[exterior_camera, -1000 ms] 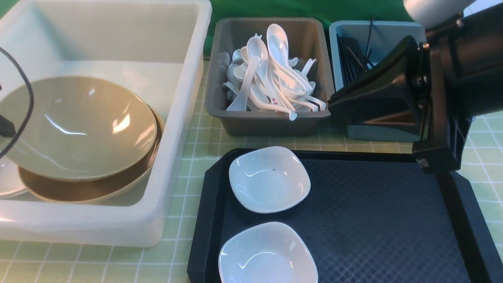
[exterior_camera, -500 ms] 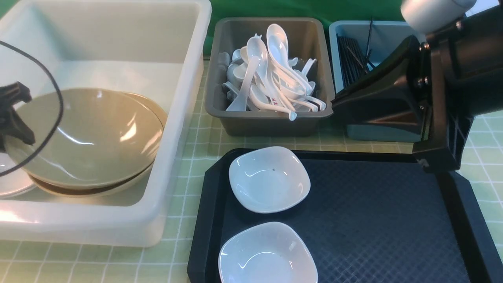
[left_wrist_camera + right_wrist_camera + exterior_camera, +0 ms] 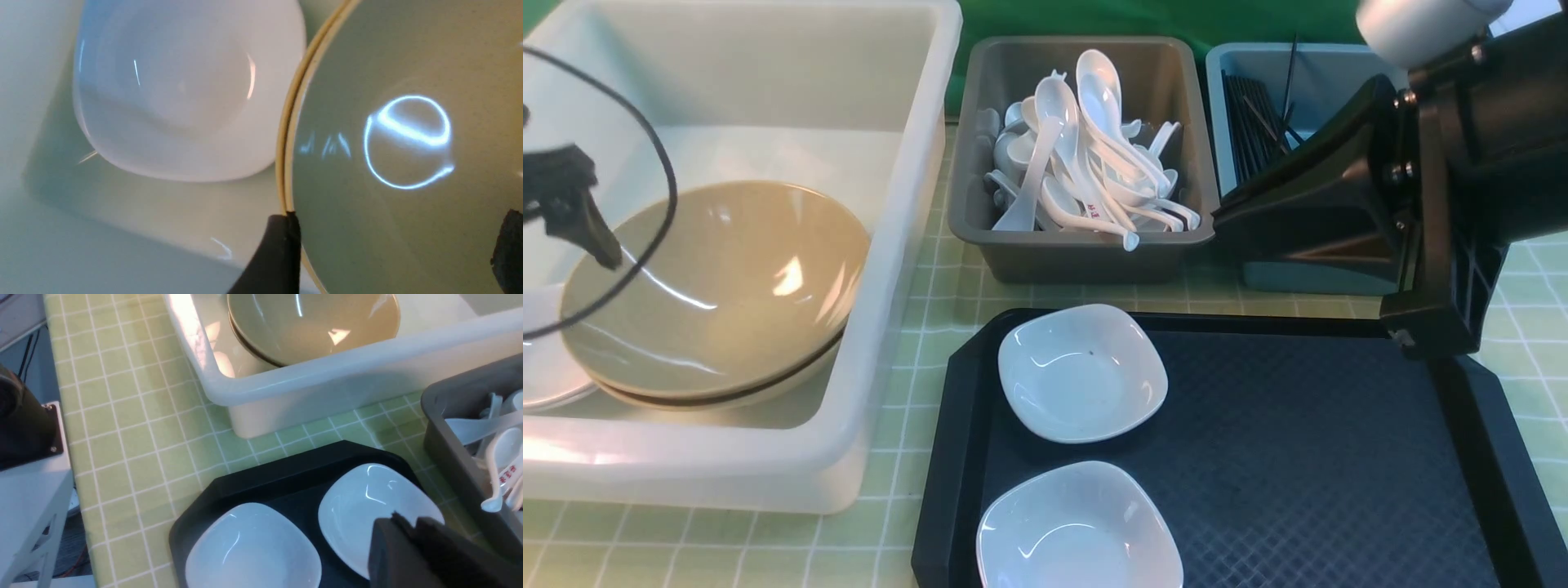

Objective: On green table put chopsticks spoon bowls plates into blue grey white boxes.
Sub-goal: 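Place the tan bowl onto the bowl stack in the left bin with the left gripper, then reach for and grasp the small white dish on the black tray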

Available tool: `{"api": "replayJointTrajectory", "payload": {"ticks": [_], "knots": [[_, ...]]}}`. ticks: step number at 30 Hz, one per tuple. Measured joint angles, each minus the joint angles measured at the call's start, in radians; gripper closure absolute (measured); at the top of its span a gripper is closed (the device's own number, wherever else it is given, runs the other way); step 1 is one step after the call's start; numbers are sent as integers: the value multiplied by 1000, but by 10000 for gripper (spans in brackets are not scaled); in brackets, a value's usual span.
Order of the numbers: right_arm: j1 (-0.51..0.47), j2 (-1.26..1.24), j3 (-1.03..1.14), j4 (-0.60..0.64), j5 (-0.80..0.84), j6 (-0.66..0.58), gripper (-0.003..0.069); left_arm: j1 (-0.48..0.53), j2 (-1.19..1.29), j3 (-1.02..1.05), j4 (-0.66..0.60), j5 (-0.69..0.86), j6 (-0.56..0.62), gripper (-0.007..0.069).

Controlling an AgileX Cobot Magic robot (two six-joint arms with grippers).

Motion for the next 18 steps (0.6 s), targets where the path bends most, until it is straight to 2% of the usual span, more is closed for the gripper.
{"api": "replayJointTrajectory", "payload": {"ticks": [4,7,8,9,10,13,14,16,18], "knots": [[0,3,0,0,3,18,571,-23,-70,-10,-36,30,29,11],[0,18,0,-1,3,59,568,-84,-142,-13,-92,39,94,14],[0,25,0,-2,3,78,566,-118,-166,-15,-110,40,119,15],[0,42,2,-3,3,121,563,-193,-204,-16,-155,41,188,20],[0,44,2,-3,3,125,563,-202,-208,-16,-155,42,196,22],[0,90,3,-5,14,195,557,-378,-256,-16,-219,55,334,71],[0,96,3,-6,16,199,557,-387,-260,-16,-225,56,339,74],[0,133,3,-12,26,245,551,-504,-276,-16,-248,61,377,106],[0,154,4,-14,33,266,547,-578,-279,-14,-260,62,387,130]]}}
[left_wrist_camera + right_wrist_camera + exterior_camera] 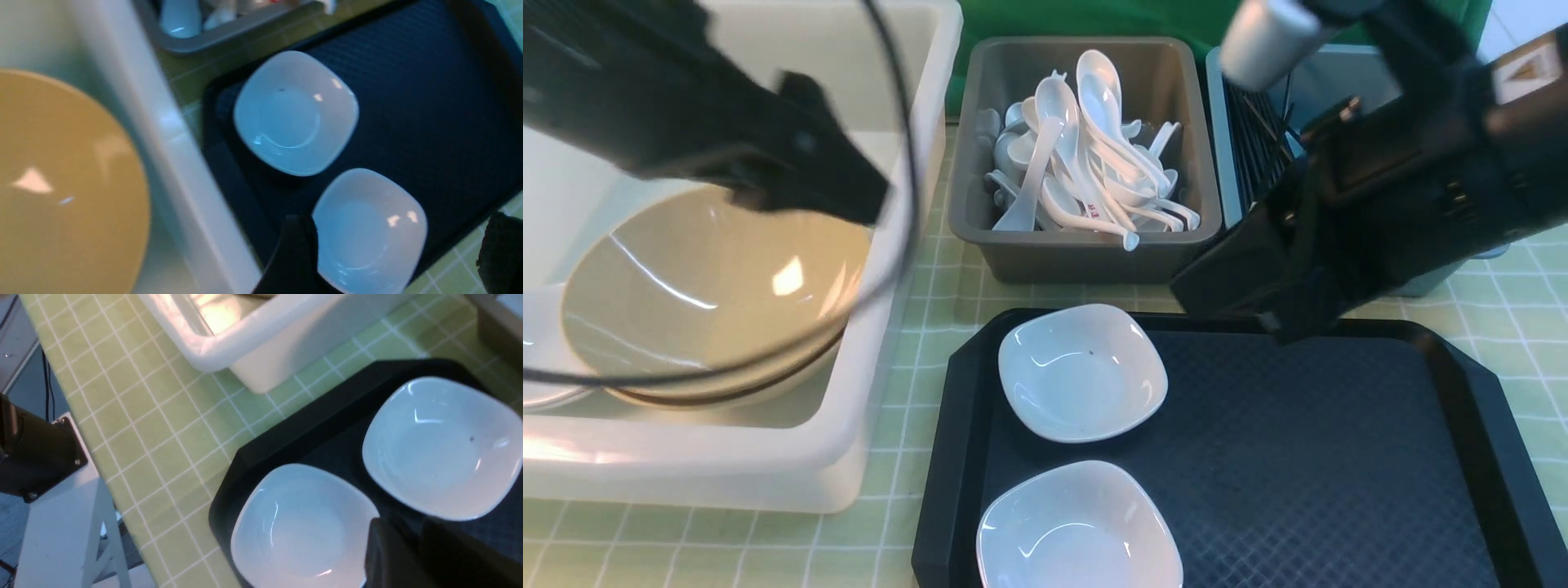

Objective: On green table put chopsticks spoon bowls plates into blue grey white boxes.
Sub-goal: 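Reach for and grasp the small white dish on the black tray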

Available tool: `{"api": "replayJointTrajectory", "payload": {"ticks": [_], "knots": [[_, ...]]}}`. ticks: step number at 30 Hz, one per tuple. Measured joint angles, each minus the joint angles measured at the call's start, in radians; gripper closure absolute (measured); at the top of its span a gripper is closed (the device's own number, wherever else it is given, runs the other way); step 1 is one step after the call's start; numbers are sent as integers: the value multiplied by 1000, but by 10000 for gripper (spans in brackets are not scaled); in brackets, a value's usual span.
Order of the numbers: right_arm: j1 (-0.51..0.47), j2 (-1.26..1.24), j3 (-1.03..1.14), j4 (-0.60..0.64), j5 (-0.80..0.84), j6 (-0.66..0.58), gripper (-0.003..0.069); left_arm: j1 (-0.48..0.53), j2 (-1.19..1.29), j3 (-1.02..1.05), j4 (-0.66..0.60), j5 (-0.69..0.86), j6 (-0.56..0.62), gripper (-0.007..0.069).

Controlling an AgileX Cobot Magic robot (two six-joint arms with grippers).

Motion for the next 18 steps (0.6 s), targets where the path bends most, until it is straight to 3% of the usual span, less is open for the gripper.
{"api": "replayJointTrajectory", "payload": {"ticks": [7,10,18], "knots": [[0,11,9,-4,-3,37,531,-118,0,120,-20,-59,-50,197],[-25,13,60,5,-31,149,503,-124,0,189,-26,-71,-56,197],[-142,115,241,195,-158,192,396,-124,-84,201,-114,-17,77,258]]}}
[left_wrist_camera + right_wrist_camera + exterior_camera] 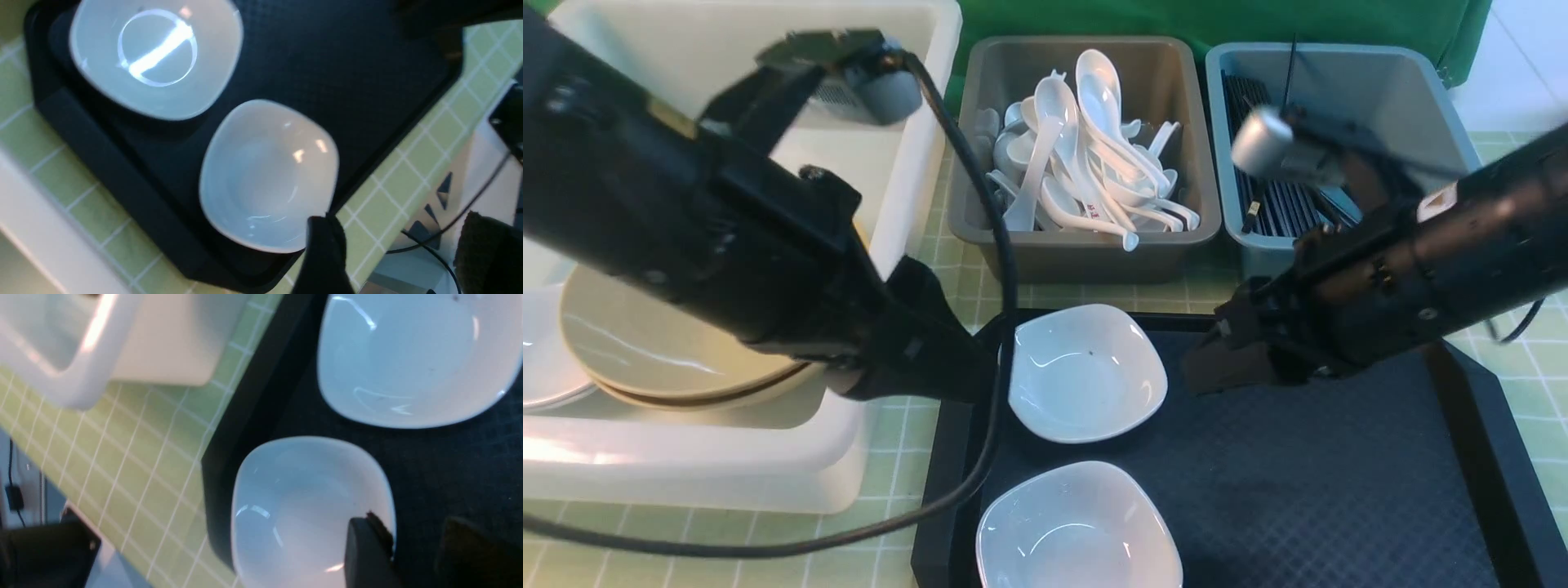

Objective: On green table put chopsticks spoon bowls plates into blue grey white boxes.
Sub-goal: 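Reach for and grasp the small white dish on the black tray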

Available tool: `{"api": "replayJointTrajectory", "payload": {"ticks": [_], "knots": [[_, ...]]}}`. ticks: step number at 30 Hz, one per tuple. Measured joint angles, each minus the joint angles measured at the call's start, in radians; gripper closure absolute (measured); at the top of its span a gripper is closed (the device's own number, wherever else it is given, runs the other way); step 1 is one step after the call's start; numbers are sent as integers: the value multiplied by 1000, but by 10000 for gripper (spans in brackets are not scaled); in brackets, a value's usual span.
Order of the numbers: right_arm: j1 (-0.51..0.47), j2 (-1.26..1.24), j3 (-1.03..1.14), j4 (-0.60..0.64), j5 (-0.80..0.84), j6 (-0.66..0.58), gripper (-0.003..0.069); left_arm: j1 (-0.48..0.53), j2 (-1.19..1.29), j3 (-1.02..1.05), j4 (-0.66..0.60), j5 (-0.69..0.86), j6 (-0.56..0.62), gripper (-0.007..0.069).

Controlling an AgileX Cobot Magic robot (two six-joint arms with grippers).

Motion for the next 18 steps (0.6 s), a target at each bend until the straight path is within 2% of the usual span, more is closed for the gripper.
{"api": "replayJointTrajectory", "payload": {"ticks": [6,9,15,18], "knots": [[-18,137,6,62,-157,23,373,-1,-91,0,-8,11,139,307],[-18,202,6,76,-219,27,372,-1,-136,14,0,13,160,328],[-18,311,6,90,-311,43,371,-1,-197,93,60,17,125,363],[-18,361,6,147,-328,44,371,-1,-217,151,143,18,45,376]]}}
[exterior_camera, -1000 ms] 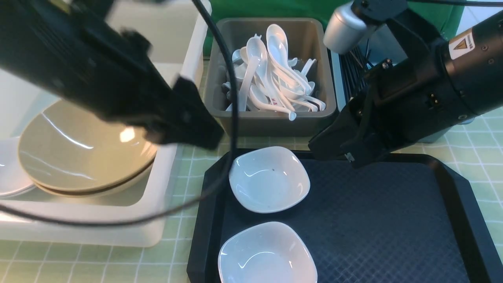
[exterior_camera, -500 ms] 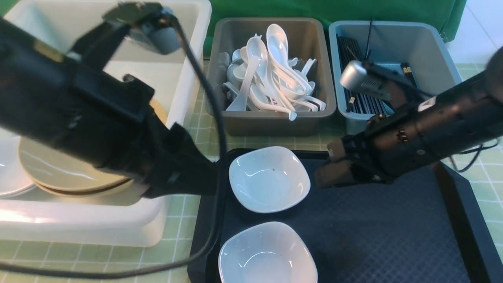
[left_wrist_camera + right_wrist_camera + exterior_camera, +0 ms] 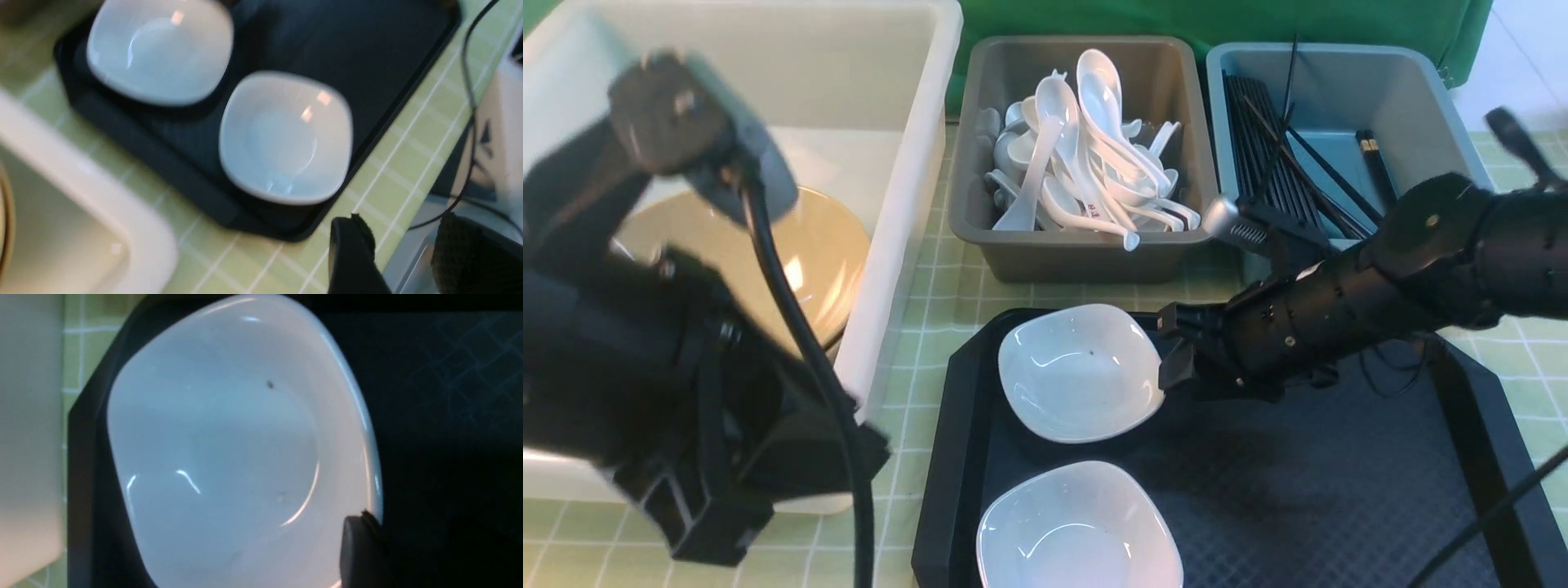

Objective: On green table put chopsticks spoon bowls plates into blue grey white boxes.
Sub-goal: 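Reach for and grasp the small white dish on the black tray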

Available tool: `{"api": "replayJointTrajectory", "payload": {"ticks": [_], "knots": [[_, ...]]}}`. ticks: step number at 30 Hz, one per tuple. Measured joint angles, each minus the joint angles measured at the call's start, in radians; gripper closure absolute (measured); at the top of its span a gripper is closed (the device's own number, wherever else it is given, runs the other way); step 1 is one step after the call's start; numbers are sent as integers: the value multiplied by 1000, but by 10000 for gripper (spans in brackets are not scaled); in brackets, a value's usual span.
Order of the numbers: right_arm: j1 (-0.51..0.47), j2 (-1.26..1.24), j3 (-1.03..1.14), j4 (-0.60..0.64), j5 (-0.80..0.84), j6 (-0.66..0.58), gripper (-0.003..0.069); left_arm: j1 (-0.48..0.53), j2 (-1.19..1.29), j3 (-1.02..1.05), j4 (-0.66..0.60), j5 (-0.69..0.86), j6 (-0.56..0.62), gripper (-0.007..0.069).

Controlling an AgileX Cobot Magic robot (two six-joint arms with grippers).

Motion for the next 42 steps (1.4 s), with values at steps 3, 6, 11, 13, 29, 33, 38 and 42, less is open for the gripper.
{"api": "replayJointTrajectory", "payload": {"ticks": [3,6,11,13,29,33,38,42], "knots": [[0,33,0,56,-7,-27,371,0,-6,17,66,4,-71,376],[0,54,0,102,-8,-64,371,0,-6,17,108,3,-103,376],[0,68,-1,196,-15,-127,371,0,-6,17,125,3,-117,376],[0,70,-1,228,-17,-155,371,0,-6,17,124,3,-119,376],[-2,97,-5,361,12,-316,587,0,-6,17,114,3,-119,376],[-2,96,-5,419,27,-384,603,0,-6,17,106,3,-119,376],[-19,65,0,415,53,-464,608,0,-6,17,105,3,-119,376],[-45,-18,0,360,105,-478,608,0,-6,17,104,3,-119,376]]}}
